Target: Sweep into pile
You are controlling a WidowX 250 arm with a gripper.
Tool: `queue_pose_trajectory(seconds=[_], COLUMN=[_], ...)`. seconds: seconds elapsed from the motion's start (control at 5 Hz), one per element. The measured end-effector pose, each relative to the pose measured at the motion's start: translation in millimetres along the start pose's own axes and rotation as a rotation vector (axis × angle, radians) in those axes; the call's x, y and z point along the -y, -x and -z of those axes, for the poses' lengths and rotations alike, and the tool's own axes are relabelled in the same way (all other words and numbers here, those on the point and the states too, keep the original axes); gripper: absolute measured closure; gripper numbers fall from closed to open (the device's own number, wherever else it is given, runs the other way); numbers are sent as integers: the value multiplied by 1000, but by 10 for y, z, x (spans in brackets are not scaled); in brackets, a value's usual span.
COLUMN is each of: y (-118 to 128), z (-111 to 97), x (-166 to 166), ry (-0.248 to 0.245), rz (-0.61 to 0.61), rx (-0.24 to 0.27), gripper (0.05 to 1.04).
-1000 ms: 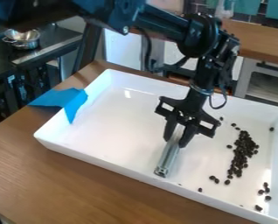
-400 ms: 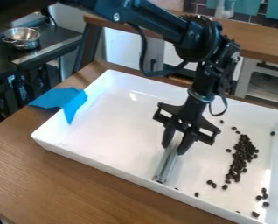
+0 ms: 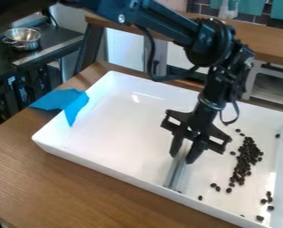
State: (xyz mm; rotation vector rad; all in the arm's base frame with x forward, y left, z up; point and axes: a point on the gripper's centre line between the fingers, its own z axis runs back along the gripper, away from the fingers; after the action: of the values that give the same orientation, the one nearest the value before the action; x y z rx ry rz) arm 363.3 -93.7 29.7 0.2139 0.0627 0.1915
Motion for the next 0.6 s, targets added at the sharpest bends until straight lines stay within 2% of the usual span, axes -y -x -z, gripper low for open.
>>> queue_pose_trajectory(seconds=[0.2, 0.6], y=[21, 40], z=[-44, -102], x=[200, 391], ry=[17, 74], rz=[10, 1], rx=[25, 29], gripper=[745, 745])
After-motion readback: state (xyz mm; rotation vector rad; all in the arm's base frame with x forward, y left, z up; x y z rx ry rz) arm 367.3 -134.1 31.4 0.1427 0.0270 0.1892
